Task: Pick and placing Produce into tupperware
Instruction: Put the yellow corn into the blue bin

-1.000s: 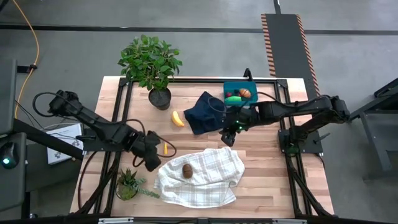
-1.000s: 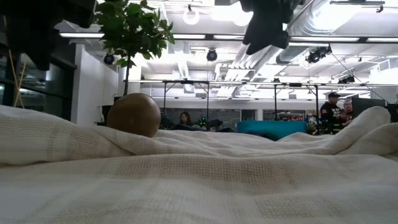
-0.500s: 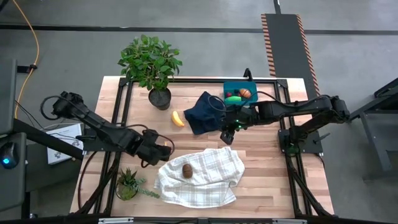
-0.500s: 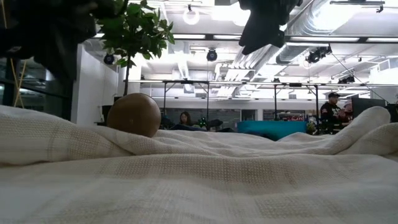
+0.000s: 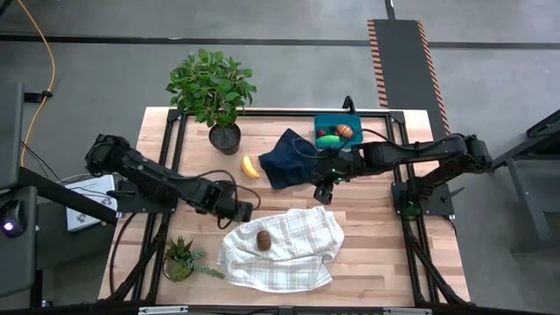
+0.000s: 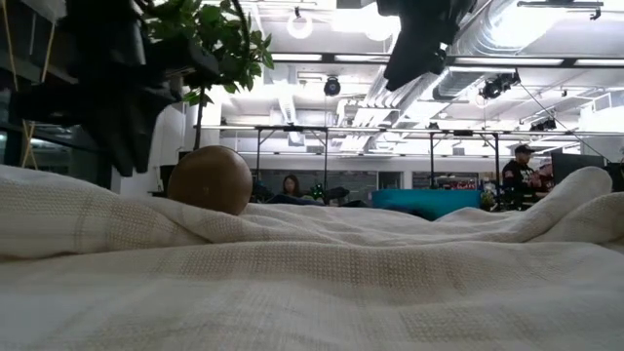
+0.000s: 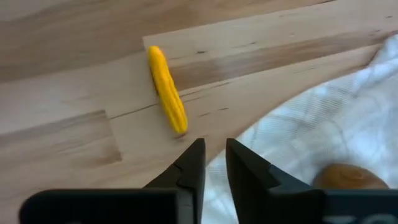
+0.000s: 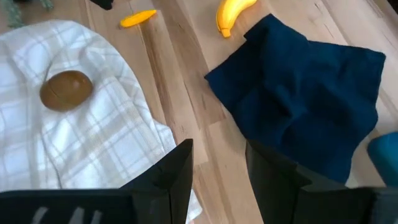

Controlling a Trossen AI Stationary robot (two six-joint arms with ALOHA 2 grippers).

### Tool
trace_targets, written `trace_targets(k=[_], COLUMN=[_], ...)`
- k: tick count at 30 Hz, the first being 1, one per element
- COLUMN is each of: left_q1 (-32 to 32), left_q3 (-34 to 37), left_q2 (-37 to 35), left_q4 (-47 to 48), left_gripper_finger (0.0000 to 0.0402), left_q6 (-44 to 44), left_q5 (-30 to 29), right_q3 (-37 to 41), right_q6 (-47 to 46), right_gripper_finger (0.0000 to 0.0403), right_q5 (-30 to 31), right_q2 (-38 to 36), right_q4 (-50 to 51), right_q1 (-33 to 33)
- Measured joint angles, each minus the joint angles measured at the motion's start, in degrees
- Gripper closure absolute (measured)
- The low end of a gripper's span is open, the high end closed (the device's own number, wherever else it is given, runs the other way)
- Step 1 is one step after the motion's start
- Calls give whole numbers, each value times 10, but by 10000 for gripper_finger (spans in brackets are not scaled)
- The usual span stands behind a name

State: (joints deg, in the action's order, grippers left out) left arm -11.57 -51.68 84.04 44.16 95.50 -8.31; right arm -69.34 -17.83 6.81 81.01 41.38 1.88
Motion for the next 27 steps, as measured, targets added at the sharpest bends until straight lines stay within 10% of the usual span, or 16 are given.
trace_targets(k=[11, 27], left_q1=[47, 74], left_q3=[0, 0], left_q2=[-3, 20], left_q4=[37, 11], left_gripper_finger=[272, 304], left_q6=[-39, 60], left_q5=[67, 40], right_q3=[0, 0], right_q6=[17, 145], right_gripper_finger=[263, 263], right_q5=[16, -92], right_q2=[0, 0], right_q4=[31, 8], right_q1=[-60, -155])
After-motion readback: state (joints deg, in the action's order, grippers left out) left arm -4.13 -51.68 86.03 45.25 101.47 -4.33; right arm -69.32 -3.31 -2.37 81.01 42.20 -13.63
